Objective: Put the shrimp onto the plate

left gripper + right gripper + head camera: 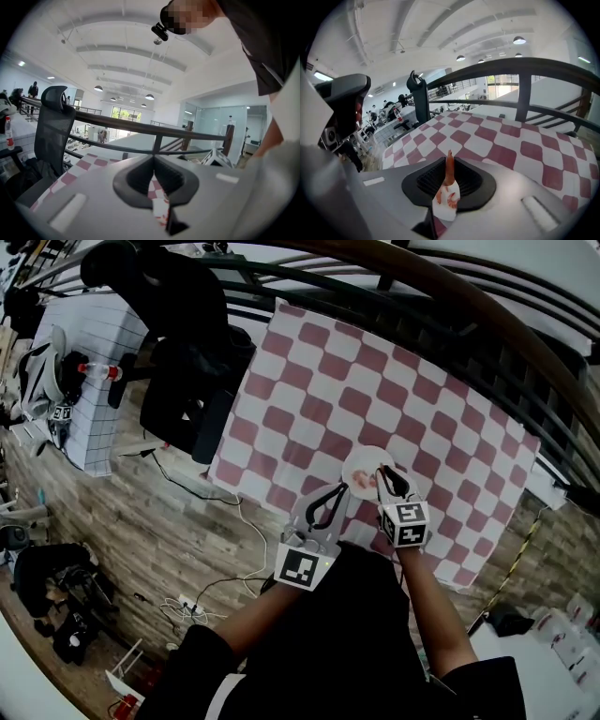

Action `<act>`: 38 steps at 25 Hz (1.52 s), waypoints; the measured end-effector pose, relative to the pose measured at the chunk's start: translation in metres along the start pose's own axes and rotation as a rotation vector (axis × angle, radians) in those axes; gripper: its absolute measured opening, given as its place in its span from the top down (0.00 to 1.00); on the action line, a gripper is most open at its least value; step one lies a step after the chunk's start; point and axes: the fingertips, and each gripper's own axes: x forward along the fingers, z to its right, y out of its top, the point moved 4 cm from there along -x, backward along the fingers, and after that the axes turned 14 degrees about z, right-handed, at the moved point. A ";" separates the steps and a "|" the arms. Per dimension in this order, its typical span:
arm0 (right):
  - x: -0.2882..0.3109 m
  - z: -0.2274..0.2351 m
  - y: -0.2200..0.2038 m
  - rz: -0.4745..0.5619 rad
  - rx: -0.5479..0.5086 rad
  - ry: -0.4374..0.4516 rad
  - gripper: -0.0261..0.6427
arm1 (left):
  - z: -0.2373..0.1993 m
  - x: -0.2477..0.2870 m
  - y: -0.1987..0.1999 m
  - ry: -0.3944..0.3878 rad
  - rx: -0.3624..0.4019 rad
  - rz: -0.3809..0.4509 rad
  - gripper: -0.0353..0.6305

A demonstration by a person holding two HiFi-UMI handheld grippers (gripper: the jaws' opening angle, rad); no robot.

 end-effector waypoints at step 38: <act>0.061 0.014 -0.078 -0.230 -0.004 0.004 0.87 | -0.035 -0.034 -0.005 0.138 -0.036 -0.043 0.94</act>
